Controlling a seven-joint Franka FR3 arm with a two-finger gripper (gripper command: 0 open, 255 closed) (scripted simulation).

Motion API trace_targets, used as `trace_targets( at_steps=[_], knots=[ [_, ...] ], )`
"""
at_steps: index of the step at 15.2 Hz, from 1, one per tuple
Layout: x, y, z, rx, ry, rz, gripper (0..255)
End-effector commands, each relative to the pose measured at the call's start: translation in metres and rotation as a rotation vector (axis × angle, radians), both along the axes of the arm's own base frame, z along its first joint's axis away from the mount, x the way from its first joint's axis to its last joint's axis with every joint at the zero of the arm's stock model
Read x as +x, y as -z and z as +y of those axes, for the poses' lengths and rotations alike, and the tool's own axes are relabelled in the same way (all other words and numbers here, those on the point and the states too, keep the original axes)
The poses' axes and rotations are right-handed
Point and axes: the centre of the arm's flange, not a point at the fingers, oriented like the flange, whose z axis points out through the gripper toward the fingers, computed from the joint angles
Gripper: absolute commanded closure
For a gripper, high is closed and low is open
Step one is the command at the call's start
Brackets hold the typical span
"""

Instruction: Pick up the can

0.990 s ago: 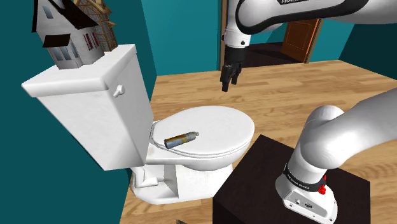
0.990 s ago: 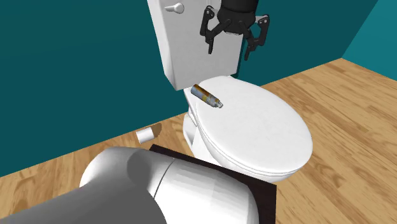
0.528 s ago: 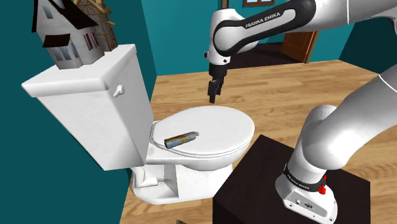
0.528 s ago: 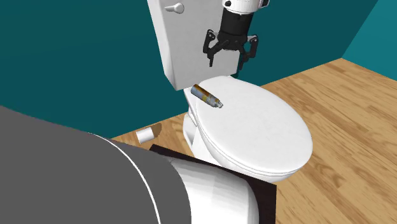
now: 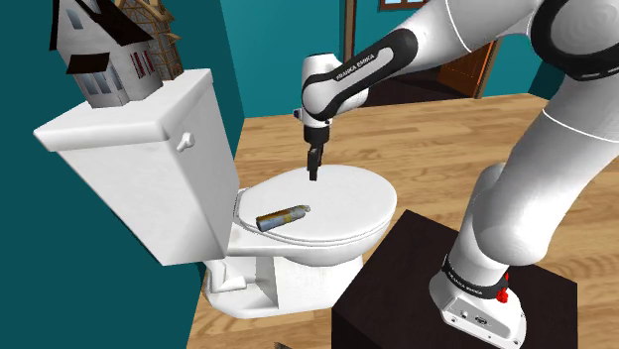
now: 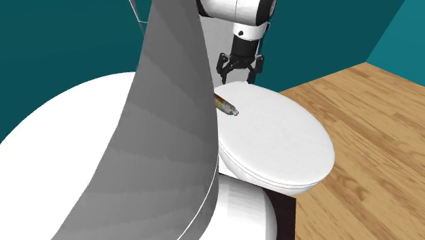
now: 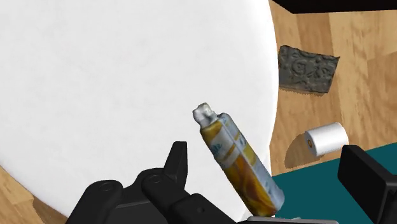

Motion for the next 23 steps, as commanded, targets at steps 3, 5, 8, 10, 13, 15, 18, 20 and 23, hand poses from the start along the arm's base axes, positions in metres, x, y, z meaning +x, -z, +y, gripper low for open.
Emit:
trace_targets(
  at_steps=[3,5,8,10,13,15,18,20,23],
  knots=[
    [0.030,0.044,0.019,0.001,-0.108,0.004,0],
    [0.045,0.064,0.029,0.002,-0.161,0.006,0],
    [0.065,0.095,0.046,0.004,-0.241,0.009,0],
    [0.078,0.115,0.058,0.004,-0.294,0.012,0],
    [0.096,0.146,0.077,0.006,-0.373,0.015,0],
    [0.100,0.158,0.082,0.006,-0.390,0.016,0],
    [0.100,0.174,0.082,0.006,-0.390,0.016,0],
    [0.100,0.184,0.082,0.006,-0.390,0.016,0],
    [0.100,0.193,0.082,0.006,-0.390,0.016,0]
  ],
)
